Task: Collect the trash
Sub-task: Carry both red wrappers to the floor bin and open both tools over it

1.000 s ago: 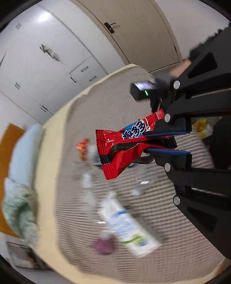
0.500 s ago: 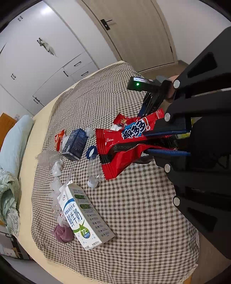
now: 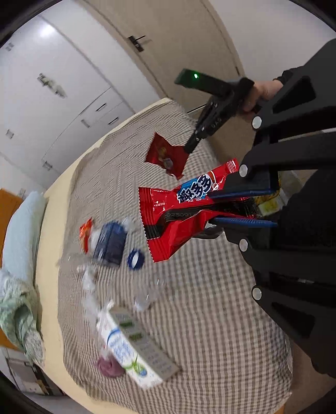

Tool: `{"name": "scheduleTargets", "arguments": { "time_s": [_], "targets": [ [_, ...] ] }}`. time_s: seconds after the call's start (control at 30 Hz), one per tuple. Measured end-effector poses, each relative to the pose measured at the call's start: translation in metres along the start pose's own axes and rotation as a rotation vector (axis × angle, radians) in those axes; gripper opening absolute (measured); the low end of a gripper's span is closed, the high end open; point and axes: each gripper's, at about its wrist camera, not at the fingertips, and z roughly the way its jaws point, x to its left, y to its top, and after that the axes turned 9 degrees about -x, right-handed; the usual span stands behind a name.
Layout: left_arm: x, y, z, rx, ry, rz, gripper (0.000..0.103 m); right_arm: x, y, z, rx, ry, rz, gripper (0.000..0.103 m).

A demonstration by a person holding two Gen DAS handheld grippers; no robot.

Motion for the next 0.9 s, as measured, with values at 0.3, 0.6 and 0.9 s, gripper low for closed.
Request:
{"name": "scheduleTargets", "arguments": {
  "time_s": [0.3, 0.6, 0.9],
  "targets": [
    [-0.094, -0.099, 0.135, 0.3, -0.07, 0.131, 0.011, -0.086, -0.1, -0.05, 0.091, -0.121, 0.091, 0.001],
    [-0.142, -0.228, 0.308, 0.7, 0.046, 0.186, 0.013, -0.172, -0.279, -0.048, 0.387, -0.289, 0.346, 0.001],
    [-0.119, -0.29, 0.372, 0.782, 0.23, 0.166, 0.07, -0.185, -0.371, -0.002, 0.609, -0.327, 0.412, 0.001]
  ]
}}
